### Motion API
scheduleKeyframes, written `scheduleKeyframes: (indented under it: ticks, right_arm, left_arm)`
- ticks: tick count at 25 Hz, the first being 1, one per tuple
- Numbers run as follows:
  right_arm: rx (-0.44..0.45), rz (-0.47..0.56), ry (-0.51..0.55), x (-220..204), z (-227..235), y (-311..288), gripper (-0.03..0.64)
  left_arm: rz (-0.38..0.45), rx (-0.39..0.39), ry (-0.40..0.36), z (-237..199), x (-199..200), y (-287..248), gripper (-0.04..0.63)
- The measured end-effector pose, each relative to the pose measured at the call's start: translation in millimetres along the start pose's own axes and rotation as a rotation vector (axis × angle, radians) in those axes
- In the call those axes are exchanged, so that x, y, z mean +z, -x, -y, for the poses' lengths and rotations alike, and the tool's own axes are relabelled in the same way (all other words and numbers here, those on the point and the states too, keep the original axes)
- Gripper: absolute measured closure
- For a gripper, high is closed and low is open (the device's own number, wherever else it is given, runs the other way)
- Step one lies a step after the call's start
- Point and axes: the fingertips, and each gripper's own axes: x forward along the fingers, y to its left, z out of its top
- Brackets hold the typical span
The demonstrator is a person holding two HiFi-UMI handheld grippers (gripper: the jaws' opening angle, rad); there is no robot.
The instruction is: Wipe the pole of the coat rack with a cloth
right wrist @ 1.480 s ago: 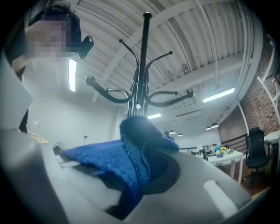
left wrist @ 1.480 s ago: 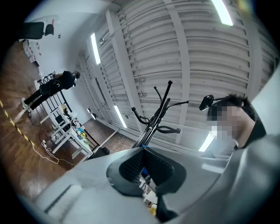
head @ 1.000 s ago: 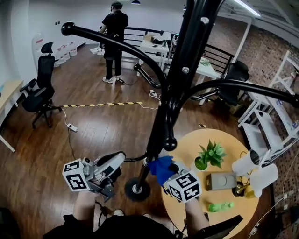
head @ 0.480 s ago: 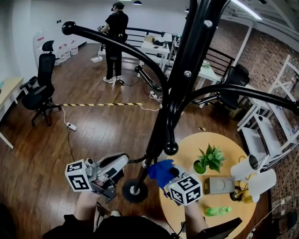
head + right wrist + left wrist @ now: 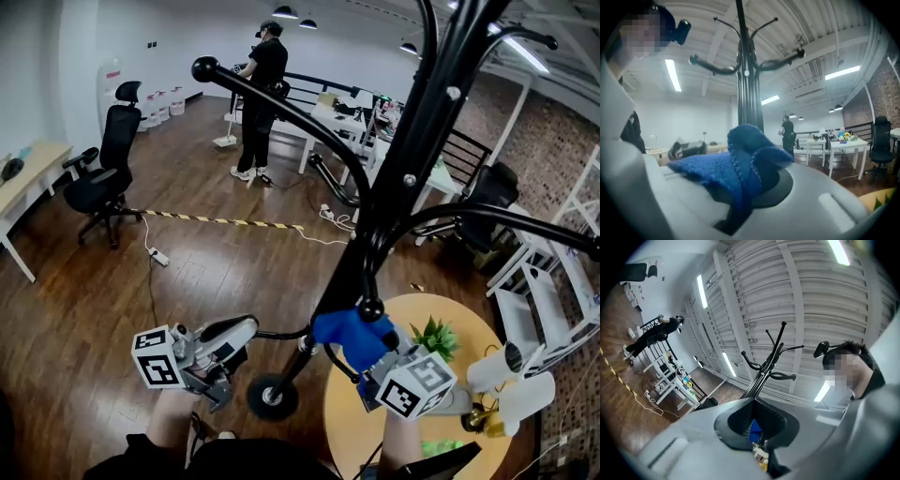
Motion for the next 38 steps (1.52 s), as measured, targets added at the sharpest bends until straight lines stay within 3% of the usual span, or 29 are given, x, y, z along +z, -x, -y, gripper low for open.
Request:
scheduleKeyframes:
  ticks: [6, 10, 16, 22, 30, 34, 38]
  right_arm:
    - [-0.038, 0.368, 0.062, 138, -1, 19, 0.594]
    - [-0.054, 0.509, 0.196, 208, -17, 36, 0.594]
    - [-0.169, 0.669, 0.292, 252, -31, 95, 0.594]
    - [-0.236, 0.868, 0.305, 286, -36, 178, 0.592]
    - [-0.224, 0.844, 0.321, 279, -33, 164, 0.592]
    - [-0.169, 0.66, 0.331, 251, -21, 96, 0.593]
    - [-0.104, 0.465, 0.251, 200, -6, 28, 0.594]
  left_arm:
    - [0.026, -0.011, -0.019, 6, 13, 10, 0.592]
    - [0.03, -0.03, -0.034, 11, 19, 13, 0.592]
    - [0.013, -0.062, -0.036, 11, 21, 4, 0.592]
    - [-0.036, -0.122, -0.021, 16, 9, -21, 0.592]
    - [-0.034, -0.121, -0.035, 26, 7, -21, 0.592]
    - [0.0, -0.082, -0.039, 26, 9, -5, 0.592]
    - [0.029, -0.03, -0.037, 24, 9, 15, 0.592]
